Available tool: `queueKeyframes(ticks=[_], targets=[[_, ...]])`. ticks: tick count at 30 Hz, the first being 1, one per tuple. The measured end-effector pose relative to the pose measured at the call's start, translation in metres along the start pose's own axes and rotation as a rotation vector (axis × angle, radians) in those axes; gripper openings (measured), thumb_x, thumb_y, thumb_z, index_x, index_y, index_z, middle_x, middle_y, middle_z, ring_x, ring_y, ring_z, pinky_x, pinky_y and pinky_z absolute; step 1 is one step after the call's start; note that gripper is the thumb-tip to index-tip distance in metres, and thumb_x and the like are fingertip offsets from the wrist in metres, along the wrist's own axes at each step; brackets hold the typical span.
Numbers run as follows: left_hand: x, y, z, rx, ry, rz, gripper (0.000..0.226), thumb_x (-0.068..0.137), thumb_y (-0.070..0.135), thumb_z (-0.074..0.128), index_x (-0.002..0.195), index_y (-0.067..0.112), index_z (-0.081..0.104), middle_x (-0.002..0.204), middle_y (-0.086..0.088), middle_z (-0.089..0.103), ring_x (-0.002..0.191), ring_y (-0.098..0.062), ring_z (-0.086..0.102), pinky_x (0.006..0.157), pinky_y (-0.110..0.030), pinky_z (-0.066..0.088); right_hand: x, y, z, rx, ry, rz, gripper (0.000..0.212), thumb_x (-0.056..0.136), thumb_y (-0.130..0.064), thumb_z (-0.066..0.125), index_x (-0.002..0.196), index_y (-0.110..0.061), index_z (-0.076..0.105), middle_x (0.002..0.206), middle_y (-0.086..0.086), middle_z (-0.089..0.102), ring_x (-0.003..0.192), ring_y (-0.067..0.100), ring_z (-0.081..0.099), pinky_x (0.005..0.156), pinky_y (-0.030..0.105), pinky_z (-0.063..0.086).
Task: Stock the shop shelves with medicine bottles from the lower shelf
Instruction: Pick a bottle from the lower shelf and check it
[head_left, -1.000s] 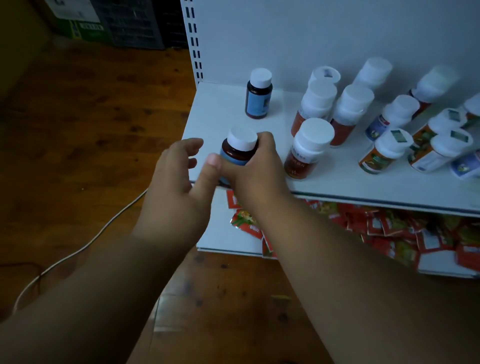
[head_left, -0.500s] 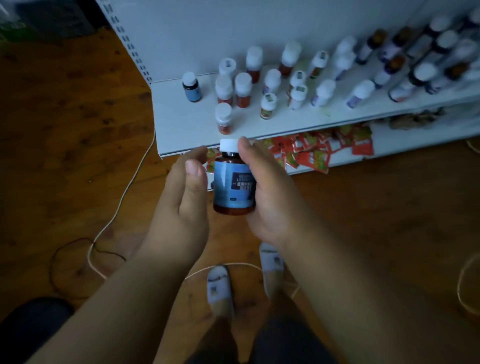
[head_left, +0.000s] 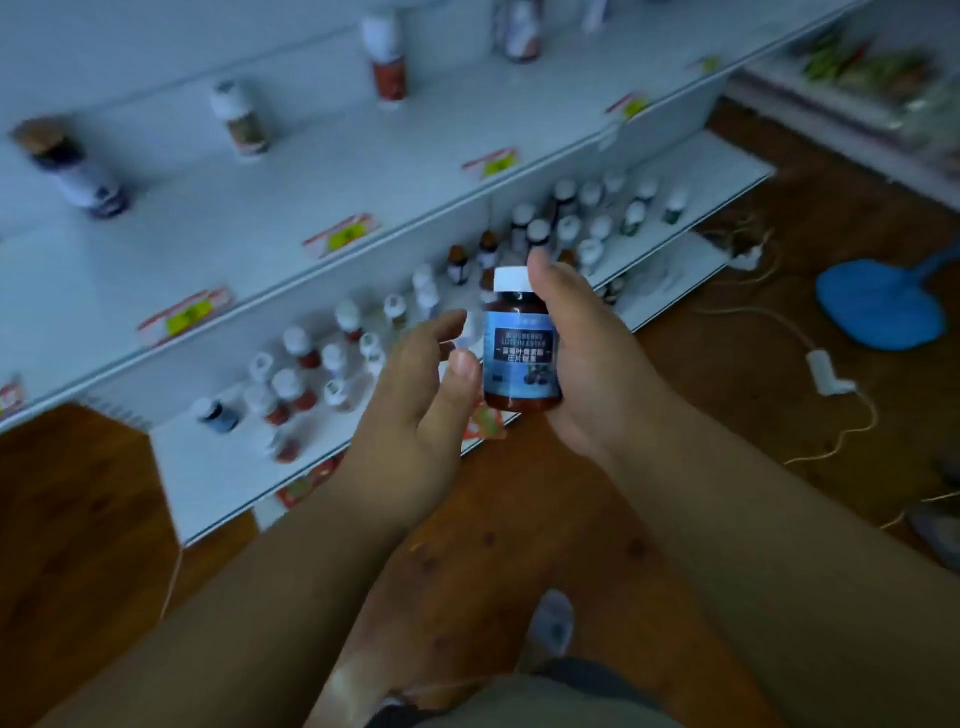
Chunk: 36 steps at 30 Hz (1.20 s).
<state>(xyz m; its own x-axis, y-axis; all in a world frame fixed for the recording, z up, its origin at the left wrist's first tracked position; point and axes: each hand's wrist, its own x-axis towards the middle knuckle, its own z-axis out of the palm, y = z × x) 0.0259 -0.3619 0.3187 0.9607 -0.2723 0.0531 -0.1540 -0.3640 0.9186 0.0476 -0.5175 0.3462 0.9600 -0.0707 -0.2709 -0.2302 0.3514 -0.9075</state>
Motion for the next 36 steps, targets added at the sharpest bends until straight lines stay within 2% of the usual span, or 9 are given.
queueKeyframes(ticks=[3,7,10,14,17,22,24,27,36], targets=[[0.052,0.047,0.045,0.033,-0.014,0.080,0.082,0.084,0.079,0.027,0.144,0.026,0.043,0.140,0.010,0.049,0.131,0.002,0.042,0.094,-0.005,0.037,0.014,-0.054,-0.047,-0.100,0.000,-0.110,0.022,0.078,-0.053,0.064,0.079,-0.031,0.064,0.090,0.009,0.064,0.084,0.028,0.065,0.084,0.058,0.054],[0.105,0.082,0.081,0.028,-0.040,0.180,0.078,0.082,0.073,0.032,0.143,0.026,0.043,0.138,0.011,0.047,0.123,0.006,0.045,0.079,-0.005,0.045,0.037,-0.106,-0.096,-0.162,0.037,-0.213,0.019,0.093,-0.039,0.063,0.096,-0.020,0.060,0.093,0.010,0.064,0.081,0.022,0.067,0.074,0.041,0.056],[0.154,0.094,0.097,0.131,-0.054,0.252,0.076,0.083,0.077,0.029,0.142,0.032,0.040,0.135,0.020,0.044,0.124,0.007,0.042,0.101,-0.025,0.043,0.068,-0.134,-0.119,-0.173,0.083,-0.291,0.028,0.087,-0.038,0.062,0.099,-0.013,0.057,0.089,0.006,0.064,0.081,0.020,0.067,0.073,0.038,0.058],[0.230,0.097,0.119,0.102,-0.099,0.304,0.087,0.080,0.087,0.028,0.144,0.030,0.039,0.136,0.012,0.049,0.124,-0.007,0.050,0.099,-0.046,0.048,0.120,-0.168,-0.153,-0.260,0.116,-0.364,0.034,0.075,-0.046,0.065,0.096,-0.019,0.060,0.089,0.001,0.068,0.086,0.019,0.069,0.078,0.039,0.060],[0.288,0.106,0.145,0.128,-0.172,0.310,0.089,0.078,0.090,0.026,0.145,0.033,0.036,0.138,0.013,0.047,0.126,-0.003,0.045,0.103,-0.043,0.046,0.157,-0.202,-0.189,-0.324,0.190,-0.397,0.037,0.074,-0.049,0.068,0.098,-0.021,0.062,0.102,0.012,0.068,0.101,0.031,0.067,0.084,0.048,0.059],[0.369,0.134,0.204,0.189,-0.265,0.325,0.091,0.075,0.090,0.022,0.146,0.035,0.035,0.141,0.011,0.044,0.126,-0.006,0.044,0.104,-0.043,0.044,0.196,-0.255,-0.259,-0.428,0.283,-0.417,0.039,0.076,-0.049,0.065,0.102,-0.019,0.062,0.101,0.007,0.067,0.094,0.019,0.069,0.074,0.033,0.060],[0.394,0.145,0.230,0.197,-0.289,0.326,0.091,0.074,0.089,0.024,0.146,0.035,0.034,0.142,0.010,0.043,0.125,-0.004,0.043,0.102,-0.037,0.044,0.214,-0.266,-0.290,-0.475,0.319,-0.411,0.041,0.079,-0.050,0.062,0.105,-0.018,0.062,0.102,0.005,0.069,0.095,0.017,0.069,0.077,0.033,0.061],[0.433,0.158,0.277,0.200,-0.326,0.287,0.090,0.072,0.084,0.028,0.147,0.035,0.032,0.145,0.009,0.040,0.128,-0.006,0.041,0.105,-0.040,0.044,0.245,-0.279,-0.344,-0.524,0.346,-0.401,0.032,0.091,-0.046,0.060,0.108,-0.019,0.063,0.101,0.001,0.070,0.097,0.017,0.069,0.083,0.042,0.061],[0.541,0.187,0.397,0.271,-0.172,0.180,0.084,0.075,0.080,0.036,0.147,0.038,0.030,0.150,0.010,0.038,0.134,-0.007,0.037,0.110,-0.043,0.040,0.353,-0.358,-0.479,-0.729,0.166,-0.301,0.027,0.100,-0.042,0.051,0.113,-0.023,0.063,0.105,-0.001,0.068,0.100,0.015,0.066,0.091,0.045,0.056]])
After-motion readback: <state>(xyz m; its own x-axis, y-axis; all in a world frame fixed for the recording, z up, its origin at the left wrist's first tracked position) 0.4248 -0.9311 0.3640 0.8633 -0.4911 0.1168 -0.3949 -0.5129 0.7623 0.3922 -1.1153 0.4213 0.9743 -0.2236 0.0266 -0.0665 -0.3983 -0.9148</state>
